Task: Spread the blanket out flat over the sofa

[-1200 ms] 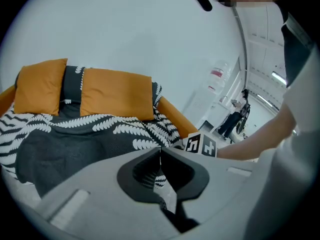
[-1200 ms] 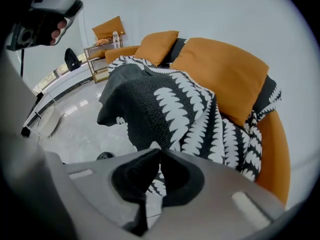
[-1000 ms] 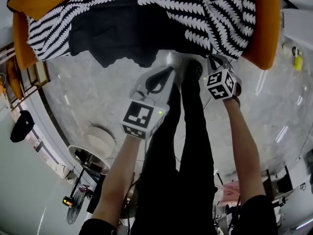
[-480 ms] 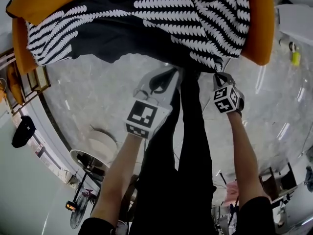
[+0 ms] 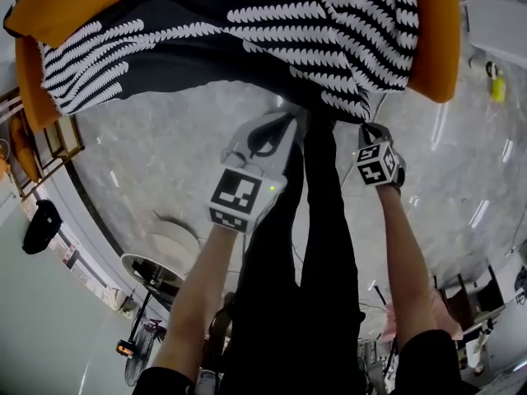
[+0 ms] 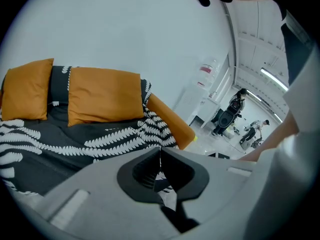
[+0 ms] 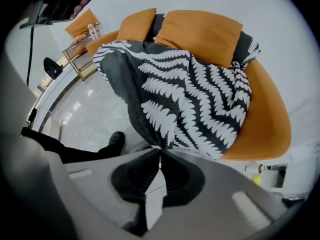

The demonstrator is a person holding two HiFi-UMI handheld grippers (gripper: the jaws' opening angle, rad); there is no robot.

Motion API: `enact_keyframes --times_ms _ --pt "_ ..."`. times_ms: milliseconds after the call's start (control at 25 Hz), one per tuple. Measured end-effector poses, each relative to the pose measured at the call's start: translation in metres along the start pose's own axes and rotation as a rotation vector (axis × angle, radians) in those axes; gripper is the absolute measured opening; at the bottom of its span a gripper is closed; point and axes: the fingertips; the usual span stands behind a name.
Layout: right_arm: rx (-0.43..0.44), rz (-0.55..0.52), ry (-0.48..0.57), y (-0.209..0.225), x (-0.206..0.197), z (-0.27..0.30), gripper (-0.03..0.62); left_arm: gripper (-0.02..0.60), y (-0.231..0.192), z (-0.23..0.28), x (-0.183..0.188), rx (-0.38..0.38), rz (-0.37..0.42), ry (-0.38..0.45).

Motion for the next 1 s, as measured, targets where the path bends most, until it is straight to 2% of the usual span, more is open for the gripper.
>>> enact_keyframes --times_ms 160,280,360,520,640,800,1000 --pt "-0.04 0.025 0.05 0.018 0.006 -0.013 0.02 0.014 0.014 0.0 0.012 0.005 0.014 -0.009" --pt "-0.022 0.1 0.129 0.011 0.026 -0.028 0.057 0.014 0.022 -0.014 0.037 0.022 0.08 -0.063" --pt "-0.011 0.127 0.147 0.009 0.029 -0.036 0.06 0.014 0.029 -0.02 0.048 0.03 0.112 -0.091" --pt "-0.035 0.121 0.15 0.027 0.027 -0.027 0.091 0.014 0.032 -0.01 0.043 0.034 0.111 -0.104" --pt "-0.053 0.084 0.165 0.034 0.037 -0.011 0.111 0.014 0.025 -0.004 0.032 0.037 0.108 -0.116" --pt "-0.09 -0.022 0.192 0.042 0.058 -0.008 0.17 0.014 0.03 -0.012 0.031 0.041 0.102 -0.116" --pt "-0.095 -0.173 0.202 0.063 0.082 0.017 0.17 0.014 0.032 -0.002 0.032 0.064 0.099 -0.109"
Point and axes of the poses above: the fingertips, and each gripper's own axes: z forward along the fingers, y to its right, x out of its top, and after that the axes turned 4 degrees about y, right-handed
